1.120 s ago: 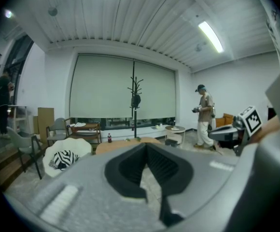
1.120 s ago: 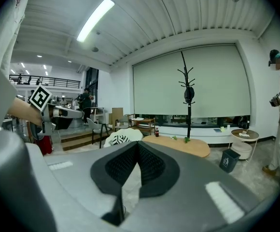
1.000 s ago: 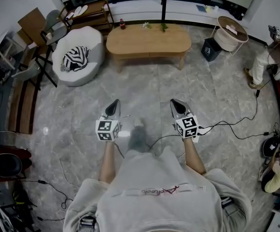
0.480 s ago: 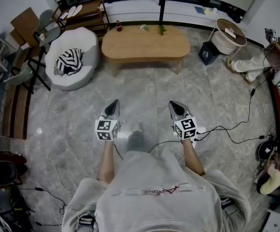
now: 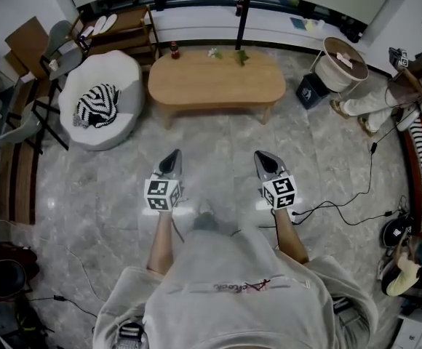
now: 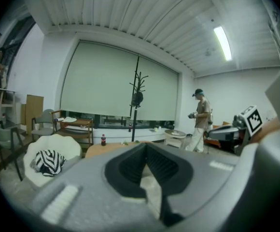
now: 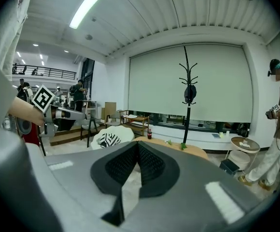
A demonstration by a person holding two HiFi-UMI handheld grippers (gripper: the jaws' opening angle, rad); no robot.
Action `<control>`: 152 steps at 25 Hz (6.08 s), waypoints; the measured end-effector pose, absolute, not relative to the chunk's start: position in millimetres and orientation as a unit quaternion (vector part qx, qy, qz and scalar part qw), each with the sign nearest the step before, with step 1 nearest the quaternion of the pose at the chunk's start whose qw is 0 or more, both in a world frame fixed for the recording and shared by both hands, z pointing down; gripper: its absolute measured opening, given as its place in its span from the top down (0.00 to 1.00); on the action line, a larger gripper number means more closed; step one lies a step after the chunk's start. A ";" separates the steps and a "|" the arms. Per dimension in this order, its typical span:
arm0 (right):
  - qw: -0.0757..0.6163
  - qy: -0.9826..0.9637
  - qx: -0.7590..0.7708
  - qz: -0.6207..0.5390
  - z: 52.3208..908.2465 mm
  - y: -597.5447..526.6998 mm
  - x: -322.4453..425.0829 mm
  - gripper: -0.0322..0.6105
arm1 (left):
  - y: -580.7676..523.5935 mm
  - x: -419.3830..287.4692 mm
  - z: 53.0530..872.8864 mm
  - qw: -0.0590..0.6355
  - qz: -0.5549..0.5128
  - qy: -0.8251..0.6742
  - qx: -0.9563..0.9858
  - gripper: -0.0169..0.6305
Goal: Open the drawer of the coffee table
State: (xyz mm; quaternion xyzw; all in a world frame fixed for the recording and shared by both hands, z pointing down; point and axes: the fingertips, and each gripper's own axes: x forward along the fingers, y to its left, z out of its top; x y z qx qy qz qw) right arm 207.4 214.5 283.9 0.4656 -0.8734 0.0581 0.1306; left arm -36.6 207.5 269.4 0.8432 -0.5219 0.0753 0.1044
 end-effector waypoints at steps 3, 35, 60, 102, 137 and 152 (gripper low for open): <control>0.135 -0.875 0.461 0.056 281.1 183.6 194.2 0.94 | 179.2 -50.7 266.2 0.105 0.072 -0.526 0.841 0.98; 0.144 -0.889 0.430 0.062 299.4 35.4 116.6 0.94 | 28.3 -114.0 280.5 0.116 0.086 -0.528 0.837 0.98; 0.137 -0.899 0.407 0.091 308.1 -136.8 102.6 0.94 | -132.5 -120.7 287.3 0.136 0.110 -0.541 0.823 0.98; 0.155 -0.904 0.376 0.130 338.1 -342.3 45.1 0.94 | -323.3 -164.9 317.2 0.184 0.129 -0.544 0.808 0.98; 0.238 -0.868 0.392 0.192 461.6 -379.1 -23.5 0.94 | -349.6 -265.4 472.4 0.281 0.163 -0.509 0.797 0.98; 0.243 -0.857 0.401 0.213 586.9 -277.8 46.2 0.94 | -257.4 -221.9 587.6 0.279 0.190 -0.509 0.792 0.98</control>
